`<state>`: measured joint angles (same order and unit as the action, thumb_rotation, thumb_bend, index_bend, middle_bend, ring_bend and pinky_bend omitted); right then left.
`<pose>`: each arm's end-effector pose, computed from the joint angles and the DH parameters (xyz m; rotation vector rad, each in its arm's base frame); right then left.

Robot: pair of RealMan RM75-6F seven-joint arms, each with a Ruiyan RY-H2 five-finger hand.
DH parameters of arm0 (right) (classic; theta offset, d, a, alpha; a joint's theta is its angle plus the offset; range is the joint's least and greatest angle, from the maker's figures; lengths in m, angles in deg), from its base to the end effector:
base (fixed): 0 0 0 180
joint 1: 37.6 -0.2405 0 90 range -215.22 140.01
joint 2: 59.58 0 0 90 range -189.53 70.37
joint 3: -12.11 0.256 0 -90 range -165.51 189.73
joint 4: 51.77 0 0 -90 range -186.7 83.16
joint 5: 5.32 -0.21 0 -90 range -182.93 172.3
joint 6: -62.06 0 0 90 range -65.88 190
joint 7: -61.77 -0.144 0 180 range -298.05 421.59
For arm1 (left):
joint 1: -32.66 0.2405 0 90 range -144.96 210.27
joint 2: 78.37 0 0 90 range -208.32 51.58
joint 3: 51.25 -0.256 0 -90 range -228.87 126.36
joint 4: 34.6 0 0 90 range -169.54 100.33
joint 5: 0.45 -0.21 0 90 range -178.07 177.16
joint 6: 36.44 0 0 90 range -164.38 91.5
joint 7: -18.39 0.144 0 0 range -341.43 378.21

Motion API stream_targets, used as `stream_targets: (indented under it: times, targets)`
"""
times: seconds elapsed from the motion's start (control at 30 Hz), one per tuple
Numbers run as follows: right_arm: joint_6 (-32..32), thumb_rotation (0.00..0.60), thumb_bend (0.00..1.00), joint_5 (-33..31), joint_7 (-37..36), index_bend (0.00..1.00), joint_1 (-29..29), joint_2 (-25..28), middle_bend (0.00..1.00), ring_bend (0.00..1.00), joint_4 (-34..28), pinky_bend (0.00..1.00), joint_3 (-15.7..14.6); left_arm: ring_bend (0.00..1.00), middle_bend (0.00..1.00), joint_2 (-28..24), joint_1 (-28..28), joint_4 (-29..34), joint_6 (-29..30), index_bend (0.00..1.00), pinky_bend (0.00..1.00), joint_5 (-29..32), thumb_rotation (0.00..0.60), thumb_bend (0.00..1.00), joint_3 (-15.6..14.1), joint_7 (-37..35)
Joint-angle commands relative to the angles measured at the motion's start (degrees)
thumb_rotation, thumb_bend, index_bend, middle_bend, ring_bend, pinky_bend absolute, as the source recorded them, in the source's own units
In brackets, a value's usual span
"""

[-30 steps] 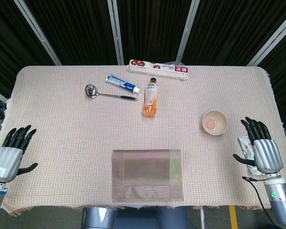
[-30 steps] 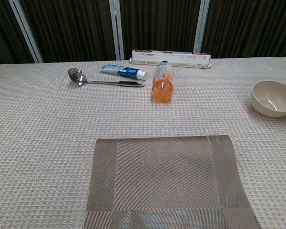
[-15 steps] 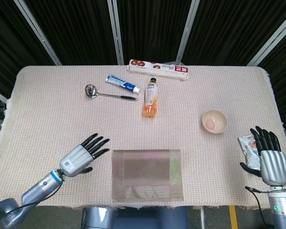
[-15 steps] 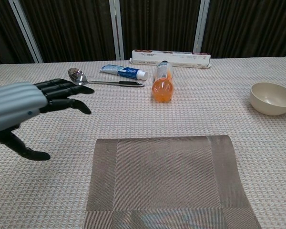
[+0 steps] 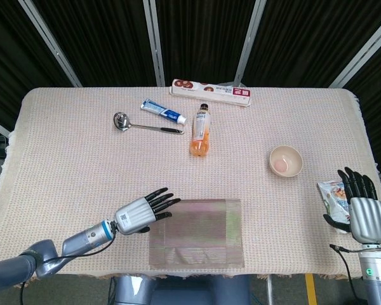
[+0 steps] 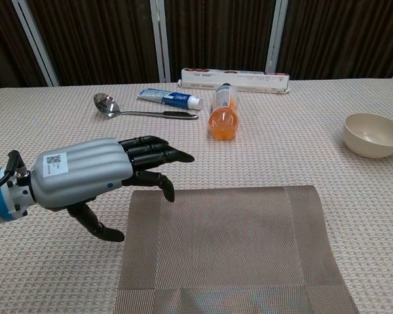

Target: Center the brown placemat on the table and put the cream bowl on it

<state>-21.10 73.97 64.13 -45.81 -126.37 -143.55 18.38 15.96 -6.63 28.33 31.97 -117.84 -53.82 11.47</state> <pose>-0.3095 -0.2109 0.1550 1.3044 -0.9044 0.9127 -0.1642 0.2726 -0.0502 -2.4288 -0.3726 -1.2218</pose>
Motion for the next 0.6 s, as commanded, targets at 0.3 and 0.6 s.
stream_targets:
  times: [0.3, 0.6]
  targets:
    - [0.38, 0.600, 0.00, -0.36, 0.64, 0.00, 0.13, -0.21, 0.00, 0.00, 0.20, 0.00, 0.15, 0.00, 0.00, 1.00, 1.67, -0.48, 4.76, 0.39, 0.00, -0.11, 0.600, 0.05, -5.84, -4.77]
    - [0.76, 0.600, 0.00, -0.35, 1.34, 0.00, 0.10, -0.45, 0.00, 0.00, 0.22, 0.00, 0.05, 0.00, 0.00, 0.20, 2.04, 1.76, 3.55, 0.44, 0.00, -0.16, 0.600, 0.07, -9.35, -5.74]
